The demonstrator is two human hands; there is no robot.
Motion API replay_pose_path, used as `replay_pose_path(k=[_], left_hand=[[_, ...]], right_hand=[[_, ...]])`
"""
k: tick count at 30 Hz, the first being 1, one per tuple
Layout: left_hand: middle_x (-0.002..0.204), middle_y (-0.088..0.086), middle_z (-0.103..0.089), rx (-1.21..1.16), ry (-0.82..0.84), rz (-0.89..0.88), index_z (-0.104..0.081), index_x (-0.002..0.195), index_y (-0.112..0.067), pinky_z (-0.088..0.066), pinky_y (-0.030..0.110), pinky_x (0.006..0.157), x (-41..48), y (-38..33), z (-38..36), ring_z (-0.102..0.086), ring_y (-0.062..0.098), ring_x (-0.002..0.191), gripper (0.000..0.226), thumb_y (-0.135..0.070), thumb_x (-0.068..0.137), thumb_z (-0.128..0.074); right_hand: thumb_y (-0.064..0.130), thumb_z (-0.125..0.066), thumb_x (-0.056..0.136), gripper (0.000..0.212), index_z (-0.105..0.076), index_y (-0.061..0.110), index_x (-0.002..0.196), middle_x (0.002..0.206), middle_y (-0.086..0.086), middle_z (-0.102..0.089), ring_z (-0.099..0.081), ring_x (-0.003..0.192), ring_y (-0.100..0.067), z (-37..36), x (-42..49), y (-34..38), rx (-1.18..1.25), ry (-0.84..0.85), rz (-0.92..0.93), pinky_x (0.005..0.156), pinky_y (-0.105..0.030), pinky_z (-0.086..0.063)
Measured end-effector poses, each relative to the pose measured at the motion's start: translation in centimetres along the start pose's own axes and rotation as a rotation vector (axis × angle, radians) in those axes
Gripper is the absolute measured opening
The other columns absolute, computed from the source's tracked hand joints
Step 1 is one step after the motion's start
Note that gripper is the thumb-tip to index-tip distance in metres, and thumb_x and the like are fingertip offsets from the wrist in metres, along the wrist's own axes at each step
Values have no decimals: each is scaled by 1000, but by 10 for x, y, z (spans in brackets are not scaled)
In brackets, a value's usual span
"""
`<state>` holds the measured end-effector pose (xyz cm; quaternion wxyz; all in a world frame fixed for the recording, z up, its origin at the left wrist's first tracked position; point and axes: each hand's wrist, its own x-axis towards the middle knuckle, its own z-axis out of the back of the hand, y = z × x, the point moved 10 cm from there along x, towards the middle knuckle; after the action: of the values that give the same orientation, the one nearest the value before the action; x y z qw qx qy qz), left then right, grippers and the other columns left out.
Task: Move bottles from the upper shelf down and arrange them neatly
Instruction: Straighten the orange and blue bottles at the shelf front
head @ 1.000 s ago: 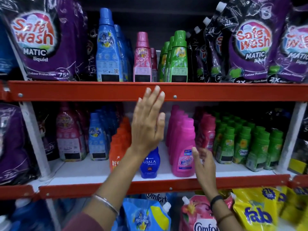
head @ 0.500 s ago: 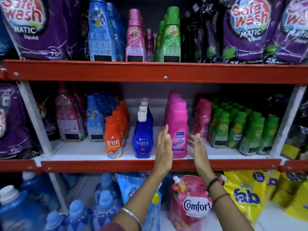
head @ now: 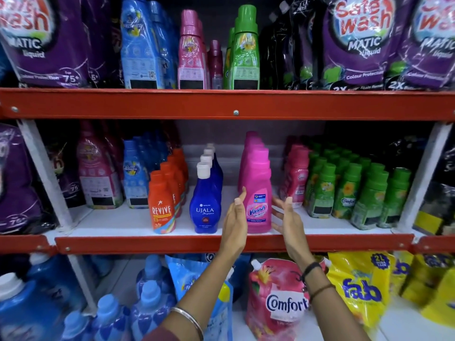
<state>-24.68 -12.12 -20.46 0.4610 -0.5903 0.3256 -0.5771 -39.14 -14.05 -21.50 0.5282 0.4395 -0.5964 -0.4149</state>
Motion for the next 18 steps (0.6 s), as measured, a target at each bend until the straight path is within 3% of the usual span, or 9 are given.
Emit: replay_pose_path(k=[3, 7, 10, 12, 13, 16, 18], left_hand=[[150, -8, -38, 15, -3, 12, -35, 140, -45, -34, 22, 100, 0, 0, 0, -38, 5, 132, 49, -54, 97, -14], [145, -16, -35, 51, 7, 6, -33, 143, -43, -31, 26, 108, -3, -4, 3, -32, 1, 131, 50, -52, 98, -13], [141, -26, -35, 50, -58, -92, -37, 135, -49, -28, 29, 115, -12, -11, 15, -33, -2, 134, 40, -53, 100, -18], [142, -24, -40, 43, -163, -201, -40, 131, -48, -26, 20, 114, -22, -20, 34, -34, -4, 136, 35, -49, 100, -23], [142, -20, -43, 34, -224, -252, -42, 131, -45, -26, 18, 113, -27, -24, 46, -35, -2, 136, 37, -48, 98, -24], [141, -11, -48, 8, -395, -340, -47, 131, -34, -28, 17, 112, -35, -28, 86, -39, 5, 135, 43, -45, 97, -24], [143, -3, -49, -8, -458, -309, -47, 132, -32, -29, 24, 114, -33, -22, 107, -39, 8, 135, 47, -49, 96, -22]], right_hand=[[64, -27, 80, 75, -49, 17, 133, 126, -4, -54, -55, 113, -17, 0, 0, 1, -2, 9, 21, 96, -35, -48], [66, -28, 80, 74, -50, 18, 132, 127, -1, -54, -55, 116, -16, 1, 0, -2, -2, -7, 32, 95, -32, -48], [65, -33, 88, 62, -56, 21, 124, 126, 1, -53, -53, 118, -15, 2, -16, 11, -128, -142, 201, 91, -11, -44], [59, -34, 90, 55, -61, 21, 118, 120, 2, -54, -52, 116, -12, -9, -33, 22, -244, -192, 353, 95, -15, -41], [58, -34, 89, 55, -62, 21, 118, 119, 2, -56, -50, 117, -8, -21, -40, 25, -266, -168, 397, 98, -17, -39], [52, -33, 89, 50, -59, 24, 122, 123, 9, -56, -44, 120, 8, -66, -47, 24, -254, 13, 436, 99, -5, -30], [52, -33, 88, 48, -52, 30, 126, 128, 15, -53, -43, 123, 8, -93, -44, 20, -214, 104, 396, 102, -7, -29]])
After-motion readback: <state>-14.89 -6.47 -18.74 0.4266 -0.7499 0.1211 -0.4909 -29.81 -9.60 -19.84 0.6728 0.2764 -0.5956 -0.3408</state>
